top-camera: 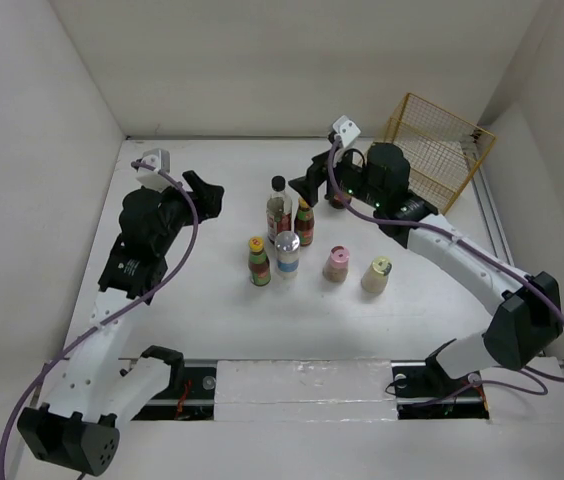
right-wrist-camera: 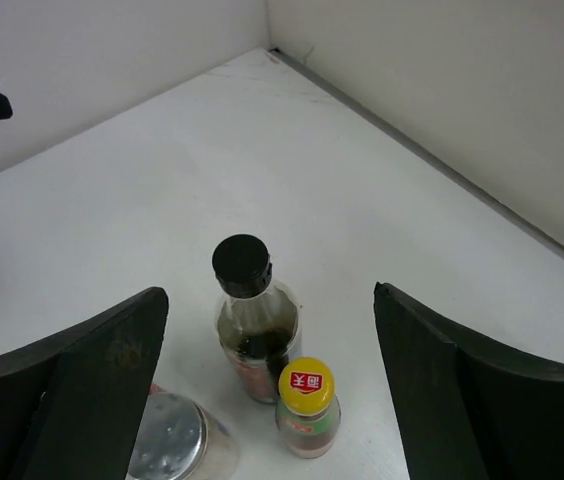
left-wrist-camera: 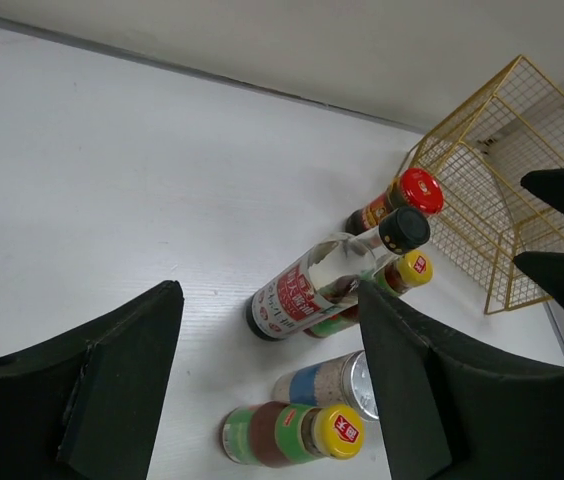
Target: Organize the condiment bottles
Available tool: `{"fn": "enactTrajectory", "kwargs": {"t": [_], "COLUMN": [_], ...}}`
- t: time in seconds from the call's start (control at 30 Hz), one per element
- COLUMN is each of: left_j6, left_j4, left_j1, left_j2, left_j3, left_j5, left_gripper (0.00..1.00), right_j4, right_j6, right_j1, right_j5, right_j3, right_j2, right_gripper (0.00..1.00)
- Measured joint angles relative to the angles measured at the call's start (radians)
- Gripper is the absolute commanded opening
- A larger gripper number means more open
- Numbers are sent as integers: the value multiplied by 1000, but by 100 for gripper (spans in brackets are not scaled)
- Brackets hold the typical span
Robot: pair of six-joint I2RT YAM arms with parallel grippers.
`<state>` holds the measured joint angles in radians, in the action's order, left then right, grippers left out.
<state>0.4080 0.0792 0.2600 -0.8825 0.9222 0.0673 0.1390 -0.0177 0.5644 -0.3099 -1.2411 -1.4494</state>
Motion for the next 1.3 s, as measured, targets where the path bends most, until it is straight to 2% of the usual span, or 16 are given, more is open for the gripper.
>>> {"fn": "enactTrajectory", "kwargs": {"t": [0.07, 0.1, 0.13, 0.2, 0.3, 0.33, 0.37, 0.47, 0.5, 0.57, 0.6, 0.63, 0.7, 1.0, 1.2, 1.3], "left_j6": [-3, -4, -4, -3, 3, 10, 19, 16, 17, 21, 17, 26, 26, 28, 28, 28], "left_j4": [-5, -5, -6, -6, -7, -8, -9, -8, -8, -8, -8, -8, -6, -7, -9, -7], "left_j1": [0, 0, 0, 0, 0, 0, 0, 0, 0, 0, 0, 0, 0, 0, 0, 0], "left_j2": [18, 30, 40, 59, 95, 108, 120, 134, 134, 132, 129, 126, 117, 110, 114, 116], "left_j3": [-6, -9, -11, -13, -22, -27, -31, -33, -33, -33, -33, -33, -33, -33, -40, -48], "left_j5": [-6, -14, -25, -46, -86, -100, -111, -134, -140, -144, -147, -146, -150, -142, -131, -127], "left_gripper": [67, 67, 67, 62, 46, 13, 1, 0, 10, 32, 33, 42, 48, 49, 49, 49], "right_j4": [7, 10, 16, 27, 29, 31, 34, 38, 41, 51, 53, 55, 56, 48, 87, 127], "right_j6": [-11, -14, -21, -19, -20, -20, -20, -29, -33, -47, -49, -58, -69, -91, -79, -57], "right_j1": [5, 5, 5, 5, 9, 11, 13, 25, 31, 48, 53, 60, 72, 92, 92, 92], "right_j5": [3, 7, 10, 17, 28, 31, 33, 42, 43, 46, 44, 44, 39, 23, 14, 13], "right_j3": [11, 21, 33, 55, 71, 74, 77, 79, 80, 83, 85, 90, 92, 39, -16, -42], "right_j2": [2, 4, 8, 12, 13, 13, 13, 12, 12, 12, 12, 12, 0, -154, -250, -298], "right_gripper": [65, 46, 16, 0, 8, 18, 46, 79, 88, 95, 95, 96, 96, 97, 86, 73]}}
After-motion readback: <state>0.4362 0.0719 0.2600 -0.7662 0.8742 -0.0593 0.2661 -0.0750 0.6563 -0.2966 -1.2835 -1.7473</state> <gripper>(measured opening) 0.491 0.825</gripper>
